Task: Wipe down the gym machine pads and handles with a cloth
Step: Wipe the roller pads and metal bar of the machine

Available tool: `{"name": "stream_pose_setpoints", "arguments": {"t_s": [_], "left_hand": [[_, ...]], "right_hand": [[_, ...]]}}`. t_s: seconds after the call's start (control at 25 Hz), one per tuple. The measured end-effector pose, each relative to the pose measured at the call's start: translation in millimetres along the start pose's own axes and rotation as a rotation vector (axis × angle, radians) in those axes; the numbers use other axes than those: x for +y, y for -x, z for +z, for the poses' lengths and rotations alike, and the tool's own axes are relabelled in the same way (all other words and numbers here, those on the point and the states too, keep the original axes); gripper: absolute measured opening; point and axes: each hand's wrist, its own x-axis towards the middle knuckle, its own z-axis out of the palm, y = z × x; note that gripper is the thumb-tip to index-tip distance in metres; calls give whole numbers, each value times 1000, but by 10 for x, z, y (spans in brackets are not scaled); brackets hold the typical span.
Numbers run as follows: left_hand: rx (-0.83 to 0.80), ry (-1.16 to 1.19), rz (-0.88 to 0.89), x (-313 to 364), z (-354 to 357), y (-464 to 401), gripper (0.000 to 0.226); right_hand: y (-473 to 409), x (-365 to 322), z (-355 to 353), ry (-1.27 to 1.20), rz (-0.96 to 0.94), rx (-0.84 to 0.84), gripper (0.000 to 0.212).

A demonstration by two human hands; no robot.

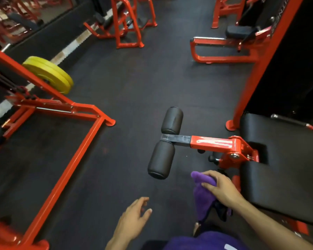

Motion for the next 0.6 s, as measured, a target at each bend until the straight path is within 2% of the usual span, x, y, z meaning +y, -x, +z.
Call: {"name": "stream_pose_setpoints", "arguments": {"t_s": [0.2, 0.4, 0.6], "left_hand": [[-143, -28, 133, -198, -351, -696, 44], [-326, -278, 310, -578, -861, -1647, 51], [-394, -453, 492, -662, -1276, -2420, 52]], "right_hand": [[-172, -132, 179, -47, 127, 140, 32], [-144, -395, 566, -138, 391, 392, 32], [-65, -934, 1141, -191, 468, 502, 34]]}}
